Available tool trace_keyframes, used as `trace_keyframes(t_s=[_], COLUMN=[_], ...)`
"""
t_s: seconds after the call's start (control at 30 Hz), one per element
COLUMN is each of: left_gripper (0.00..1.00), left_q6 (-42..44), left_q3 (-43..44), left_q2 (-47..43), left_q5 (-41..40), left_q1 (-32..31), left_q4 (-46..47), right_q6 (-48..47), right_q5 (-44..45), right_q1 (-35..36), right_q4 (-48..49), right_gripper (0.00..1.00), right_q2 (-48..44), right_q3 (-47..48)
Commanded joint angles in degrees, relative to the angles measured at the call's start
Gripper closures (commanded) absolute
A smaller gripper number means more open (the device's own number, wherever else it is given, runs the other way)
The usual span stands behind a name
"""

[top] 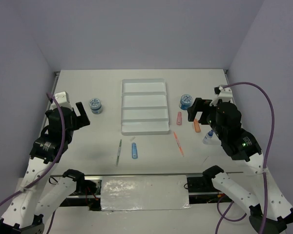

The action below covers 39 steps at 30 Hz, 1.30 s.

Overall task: Sort the stationery into containers
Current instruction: Pick up the pen cap from the center of the board.

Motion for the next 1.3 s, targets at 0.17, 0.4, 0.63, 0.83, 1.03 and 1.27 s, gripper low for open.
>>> trace_keyframes(t_s=[0.17,0.4,0.63,0.83,1.03,1.27], left_gripper=[0.01,0.01,0.01,0.01,0.01,0.01], left_q6=[-0.58,-0.40,-0.23,0.12,0.12,0.21], left_q3=[0.88,0.71,0.44,0.18,0.00,0.09], left_q2=[-0.26,-0.43,-0.17,1.14,1.67,2.90], left_q5=[0.07,0.51,1.73,3.67,3.93,4.37], left_q1=[-0.16,-0.16,-0.16,-0.24,-0.68,-0.95], left_q4=[1.51,1.69,1.95,2.39,2.48,2.48], right_q6=[0.14,1.89,3.92,3.57,2.34,-0.65], right_q5=[2.07,4.07,4.70,4.26,-2.49,-2.86], right_q1=[0.51,0.43,2.10,1.66,-6.25,-7.57], right_q4=[1.28,-2.92,-3.65,1.98,6.81,8.13], right_gripper=[0.00,0.00,0.02,0.25,0.33,0.40], right_q2=[-1.29,6.78,25.94,34.11,40.45,48.28], right_q3=[0.81,2.21,1.44,-1.65,-5.77,-3.76])
